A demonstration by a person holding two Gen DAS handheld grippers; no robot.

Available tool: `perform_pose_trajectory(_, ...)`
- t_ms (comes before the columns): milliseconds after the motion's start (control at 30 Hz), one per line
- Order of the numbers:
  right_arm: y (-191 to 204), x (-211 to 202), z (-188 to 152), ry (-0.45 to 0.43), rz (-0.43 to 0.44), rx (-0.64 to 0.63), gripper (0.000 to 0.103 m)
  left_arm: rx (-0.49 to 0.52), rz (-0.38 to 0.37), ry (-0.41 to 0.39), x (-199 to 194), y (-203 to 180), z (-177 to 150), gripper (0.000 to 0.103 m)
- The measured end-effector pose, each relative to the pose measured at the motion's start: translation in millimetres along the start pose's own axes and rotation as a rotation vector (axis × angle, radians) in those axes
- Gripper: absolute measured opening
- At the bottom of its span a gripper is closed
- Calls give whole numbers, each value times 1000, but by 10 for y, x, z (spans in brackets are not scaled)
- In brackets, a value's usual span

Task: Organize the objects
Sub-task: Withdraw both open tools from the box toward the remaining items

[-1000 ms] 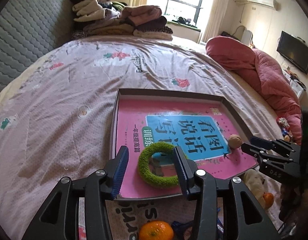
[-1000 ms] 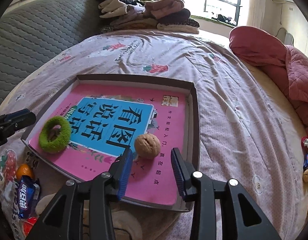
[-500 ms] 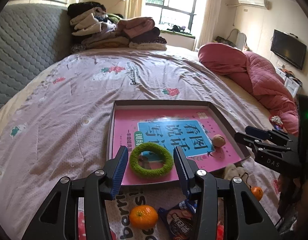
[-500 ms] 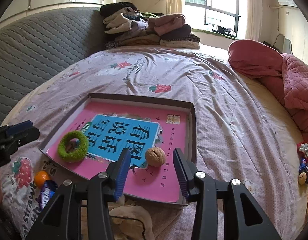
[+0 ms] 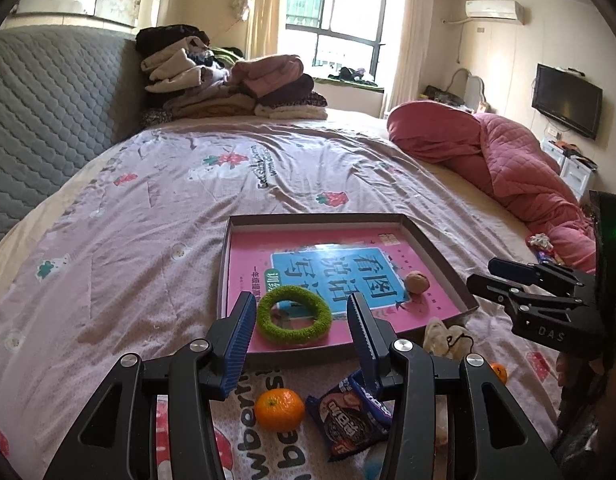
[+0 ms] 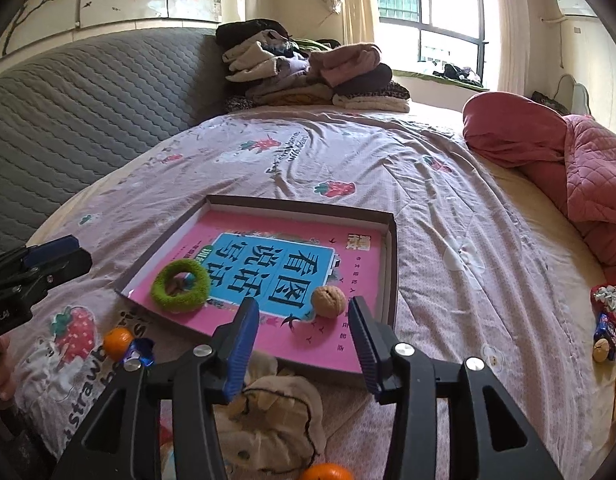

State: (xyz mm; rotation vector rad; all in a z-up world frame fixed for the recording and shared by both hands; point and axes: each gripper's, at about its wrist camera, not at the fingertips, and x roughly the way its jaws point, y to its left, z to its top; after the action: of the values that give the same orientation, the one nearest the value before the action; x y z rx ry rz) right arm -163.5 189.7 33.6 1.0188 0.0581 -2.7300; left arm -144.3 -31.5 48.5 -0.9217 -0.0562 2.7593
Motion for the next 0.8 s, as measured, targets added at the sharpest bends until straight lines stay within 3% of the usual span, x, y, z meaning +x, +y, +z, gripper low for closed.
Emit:
perform_pose_trajectory(300, 16, -180, -107, -23, 19, 1, 51, 48, 3, -22, -191, -100, -208, 48)
perform_pose_trajectory(800, 185, -303, -303, -25, 54, -31, 51, 99, -16, 32, -225, -262, -573, 49)
